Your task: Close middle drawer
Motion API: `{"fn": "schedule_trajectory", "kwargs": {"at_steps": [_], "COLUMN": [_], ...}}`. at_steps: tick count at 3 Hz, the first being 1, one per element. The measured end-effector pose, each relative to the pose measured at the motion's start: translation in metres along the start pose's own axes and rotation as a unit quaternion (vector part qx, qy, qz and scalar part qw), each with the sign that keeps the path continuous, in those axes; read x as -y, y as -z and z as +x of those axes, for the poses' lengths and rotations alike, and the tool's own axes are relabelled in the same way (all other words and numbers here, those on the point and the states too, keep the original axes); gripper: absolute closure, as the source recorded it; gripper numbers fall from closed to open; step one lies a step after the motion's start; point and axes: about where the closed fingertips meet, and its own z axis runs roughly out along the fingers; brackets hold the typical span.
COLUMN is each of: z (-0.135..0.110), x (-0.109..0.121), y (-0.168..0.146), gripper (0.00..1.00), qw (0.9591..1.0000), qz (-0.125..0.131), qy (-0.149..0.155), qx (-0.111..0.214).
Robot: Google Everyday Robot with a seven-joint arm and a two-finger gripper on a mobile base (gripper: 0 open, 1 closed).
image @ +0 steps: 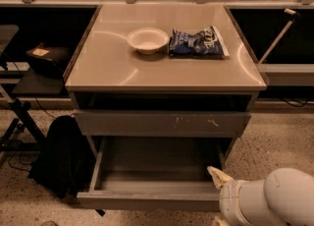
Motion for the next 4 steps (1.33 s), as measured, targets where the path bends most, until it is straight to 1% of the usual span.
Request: {"fn": "schedule_trajectory", "kwargs": {"at_steps": [1, 2, 3, 4], "z": [-0.007, 0.030, 0.090, 0.126], "x": [-0.002, 0.003, 0.019, 0.026], "y": [0.004, 0.016, 0.042, 0.048], "gripper": [0.00, 0.00, 0.00, 0.00], "qw": [0.9999, 0.9986, 0.9944, 0.9924], "qz": [0.003, 0.045, 0.088, 0.101], "qy": [0.010, -0.022, -0.058, -0.067], "qx": [0.010, 0.016, -0.004, -0.015]}}
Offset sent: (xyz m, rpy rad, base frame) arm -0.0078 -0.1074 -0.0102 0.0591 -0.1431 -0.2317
